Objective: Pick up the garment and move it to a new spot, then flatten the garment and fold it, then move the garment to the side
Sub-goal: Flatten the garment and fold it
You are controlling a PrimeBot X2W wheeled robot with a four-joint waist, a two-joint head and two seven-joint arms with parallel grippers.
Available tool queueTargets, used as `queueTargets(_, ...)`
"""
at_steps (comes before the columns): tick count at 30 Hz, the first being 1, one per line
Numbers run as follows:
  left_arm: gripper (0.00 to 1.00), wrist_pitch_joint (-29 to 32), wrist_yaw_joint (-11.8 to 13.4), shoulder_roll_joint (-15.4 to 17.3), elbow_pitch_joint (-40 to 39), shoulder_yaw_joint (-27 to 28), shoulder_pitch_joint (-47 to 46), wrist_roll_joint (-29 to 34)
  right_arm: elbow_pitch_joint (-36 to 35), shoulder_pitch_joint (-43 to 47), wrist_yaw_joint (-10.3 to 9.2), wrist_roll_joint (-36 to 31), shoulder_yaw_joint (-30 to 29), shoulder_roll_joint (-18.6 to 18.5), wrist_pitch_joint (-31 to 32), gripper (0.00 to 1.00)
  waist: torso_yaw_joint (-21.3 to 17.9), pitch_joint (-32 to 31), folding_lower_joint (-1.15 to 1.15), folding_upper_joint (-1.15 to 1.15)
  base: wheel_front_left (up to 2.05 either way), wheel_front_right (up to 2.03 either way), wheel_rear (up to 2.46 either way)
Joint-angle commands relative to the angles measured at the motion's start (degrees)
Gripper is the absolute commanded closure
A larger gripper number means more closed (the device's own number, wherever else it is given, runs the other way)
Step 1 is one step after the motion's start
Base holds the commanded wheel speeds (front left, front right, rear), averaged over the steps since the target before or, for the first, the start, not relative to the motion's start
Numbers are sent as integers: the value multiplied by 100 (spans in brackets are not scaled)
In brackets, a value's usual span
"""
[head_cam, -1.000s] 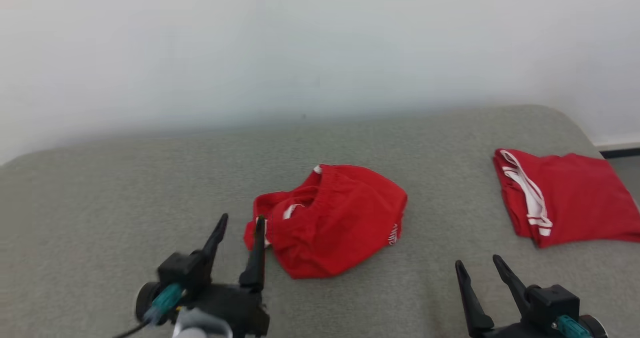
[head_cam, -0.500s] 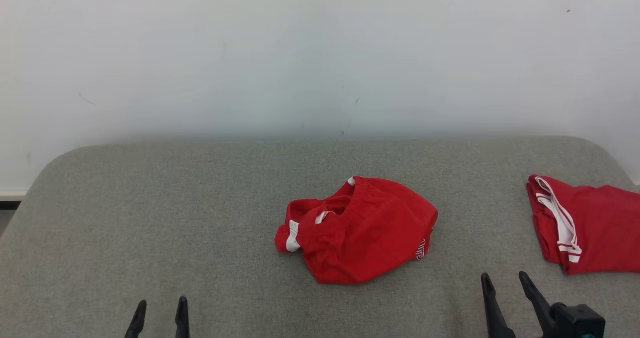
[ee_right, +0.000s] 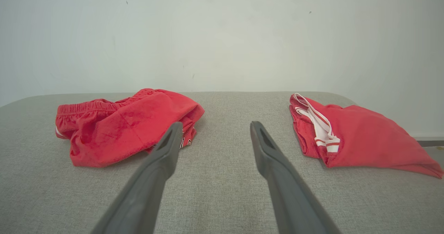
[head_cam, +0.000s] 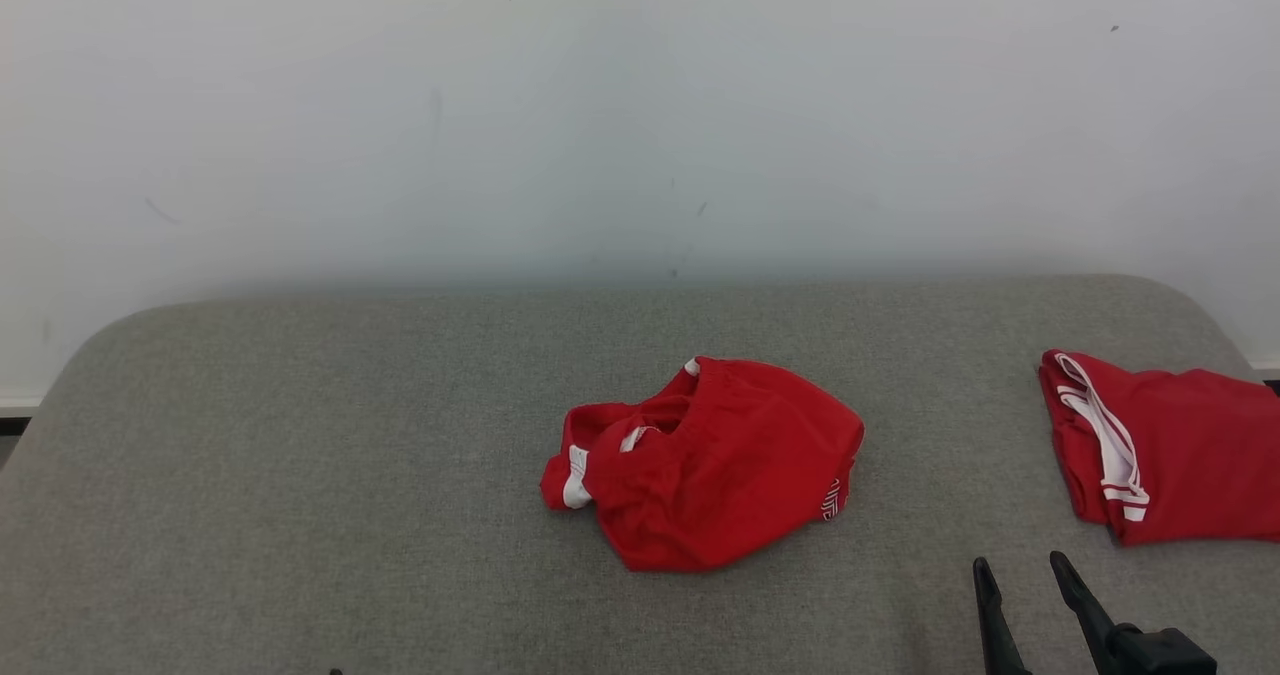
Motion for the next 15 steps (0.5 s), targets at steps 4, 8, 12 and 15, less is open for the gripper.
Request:
queueTargets(4, 0, -19, -14, -26, -21, 38, -41, 15, 42, -51, -15, -39, 22, -46, -57, 0, -21, 36, 1, 0, 0, 0, 0)
queueTargets(8, 0, -19, -56, -47, -14, 42, -56, 49, 133, -126, -15, 35, 58, -82, -69, 0, -31, 63, 1, 0, 0, 0, 0)
queueTargets(12, 0, 1, -94, -45, 54, -13, -83, 61, 200, -159, -15, 111, 92, -109, -48, 0, -51, 81, 1, 0, 0, 0, 0)
queueTargets(15, 0, 91, -100, -30, 91, -62, -177, 67, 224, -225, -15, 138, 155, -133, -27, 0, -105, 112, 1, 0, 0, 0, 0)
